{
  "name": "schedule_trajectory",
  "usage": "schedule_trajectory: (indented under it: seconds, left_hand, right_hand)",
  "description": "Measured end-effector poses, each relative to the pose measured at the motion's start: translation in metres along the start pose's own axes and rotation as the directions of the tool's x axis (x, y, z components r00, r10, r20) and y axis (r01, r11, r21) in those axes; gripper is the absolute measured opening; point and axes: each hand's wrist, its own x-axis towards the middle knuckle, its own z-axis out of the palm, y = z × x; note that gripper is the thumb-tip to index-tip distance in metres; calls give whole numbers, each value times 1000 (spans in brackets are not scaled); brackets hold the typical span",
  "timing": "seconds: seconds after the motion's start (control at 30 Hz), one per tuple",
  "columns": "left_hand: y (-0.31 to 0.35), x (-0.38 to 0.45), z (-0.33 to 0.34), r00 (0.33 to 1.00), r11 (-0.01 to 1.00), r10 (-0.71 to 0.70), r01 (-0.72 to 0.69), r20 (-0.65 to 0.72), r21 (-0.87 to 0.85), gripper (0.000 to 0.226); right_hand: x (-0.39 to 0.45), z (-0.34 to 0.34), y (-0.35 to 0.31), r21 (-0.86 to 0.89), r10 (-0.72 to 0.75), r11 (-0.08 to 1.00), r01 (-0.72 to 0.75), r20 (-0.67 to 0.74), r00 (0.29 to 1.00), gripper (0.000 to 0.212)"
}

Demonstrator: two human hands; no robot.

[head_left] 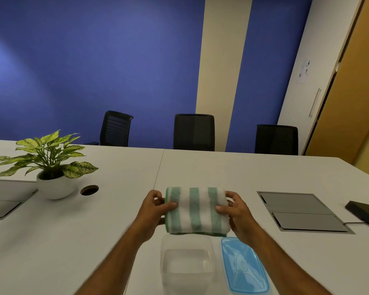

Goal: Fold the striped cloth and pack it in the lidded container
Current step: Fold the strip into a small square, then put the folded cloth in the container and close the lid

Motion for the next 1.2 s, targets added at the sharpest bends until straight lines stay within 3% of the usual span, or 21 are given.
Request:
schedule_trajectory:
  seconds: [0.2,0.3,0.43,0.57,0.83,1.2]
  left_hand:
    - [-21,0,-2,998,999,2,-5,-63,-44,14]
    - [-28,0,-3,1000,999,-5,5,-23,34,22]
    - [-38,0,-8,989,972,-91,64,112,225,58]
    - [-56,2,-12,969,914,-200,130,147,385,68]
    - [-106,15,-12,932,765,-363,295,5,572,67]
    - [-162,53,-19,890,595,-436,398,-135,699,70]
  right_hand:
    - [4,-7,14,-36,-13,999,12,-24,1000,24]
    - [4,-7,26,-104,3,995,-6,-27,1000,21]
    - [5,-11,41,-192,84,979,-74,44,995,39]
    - [7,-15,58,-310,195,938,-154,105,975,59]
    - [22,-12,110,-552,315,798,-241,42,948,62]
    - [64,-11,165,-842,365,507,-184,16,931,66]
